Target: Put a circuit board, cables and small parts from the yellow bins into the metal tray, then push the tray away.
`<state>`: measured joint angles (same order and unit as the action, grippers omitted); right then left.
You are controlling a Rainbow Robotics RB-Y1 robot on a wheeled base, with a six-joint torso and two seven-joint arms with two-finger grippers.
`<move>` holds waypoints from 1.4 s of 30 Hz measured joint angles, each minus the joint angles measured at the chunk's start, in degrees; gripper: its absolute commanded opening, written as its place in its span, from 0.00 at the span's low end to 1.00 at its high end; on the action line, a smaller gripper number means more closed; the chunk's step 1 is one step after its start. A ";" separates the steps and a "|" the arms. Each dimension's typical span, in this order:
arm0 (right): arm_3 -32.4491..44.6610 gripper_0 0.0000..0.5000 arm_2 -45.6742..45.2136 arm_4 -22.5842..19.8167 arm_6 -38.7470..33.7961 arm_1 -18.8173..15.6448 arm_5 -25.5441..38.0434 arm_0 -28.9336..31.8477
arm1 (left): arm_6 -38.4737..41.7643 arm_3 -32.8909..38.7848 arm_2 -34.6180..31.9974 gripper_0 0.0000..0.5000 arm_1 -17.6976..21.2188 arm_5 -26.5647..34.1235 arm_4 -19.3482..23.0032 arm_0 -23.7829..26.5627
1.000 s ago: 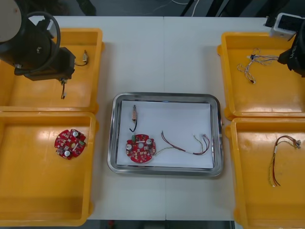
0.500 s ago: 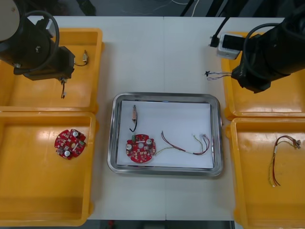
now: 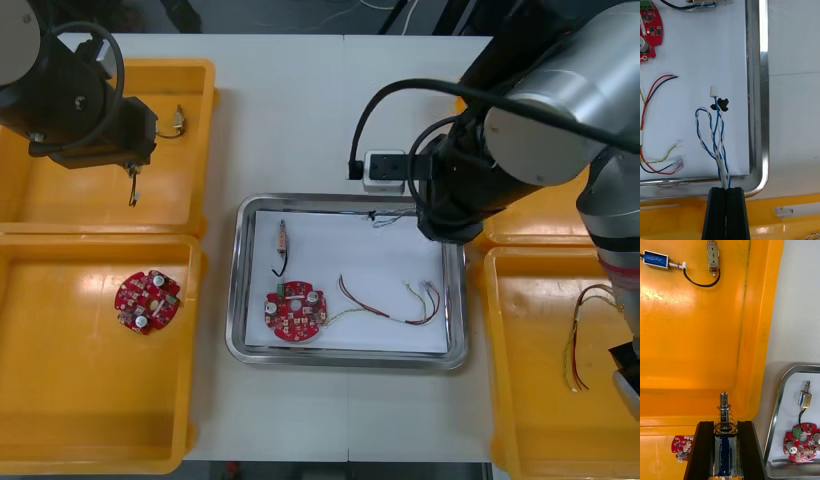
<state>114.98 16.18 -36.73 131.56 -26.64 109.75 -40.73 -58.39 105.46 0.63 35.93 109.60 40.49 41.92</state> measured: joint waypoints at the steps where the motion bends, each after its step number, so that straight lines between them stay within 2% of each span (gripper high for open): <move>1: -0.02 0.00 0.89 0.63 -0.22 0.33 -0.09 0.01 | 0.08 0.00 0.00 0.00 0.00 0.00 0.01 0.00; 9: -1.64 0.00 5.79 3.99 -1.62 1.68 -5.65 0.94 | 0.98 0.00 0.00 0.00 -0.02 0.00 0.08 0.00; 24: -11.98 0.00 11.17 7.55 -1.60 1.79 -18.45 3.34 | 0.99 0.01 -0.01 0.00 -0.03 0.00 0.12 0.00; 31: -14.25 0.00 11.88 7.66 -1.60 1.80 -20.65 3.45 | 0.99 0.01 -0.01 0.00 -0.04 0.00 0.13 0.00; 37: -14.87 0.02 12.84 9.50 -1.60 1.80 -22.92 4.27 | 0.99 0.01 -0.01 0.00 -0.04 0.00 0.13 0.00; 38: -14.87 0.30 12.90 9.56 -1.60 1.80 -23.07 4.49 | 0.99 0.01 -0.01 0.00 -0.04 0.00 0.13 0.00; 39: -14.87 0.53 12.97 9.64 -1.60 1.80 -23.09 4.68 | 0.99 0.01 -0.01 0.00 -0.04 0.00 0.13 0.00; 41: -14.88 0.87 13.03 9.66 -1.60 1.80 -23.10 4.95 | 0.99 0.01 -0.01 0.00 -0.04 0.00 0.14 0.00; 42: -14.88 0.96 13.03 9.66 -1.60 1.80 -23.10 5.03 | 0.99 0.01 -0.01 0.00 -0.04 0.00 0.14 0.00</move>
<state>100.11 29.21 -27.07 129.96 -24.84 86.65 -35.71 -57.41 105.47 0.61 35.89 109.60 40.63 41.92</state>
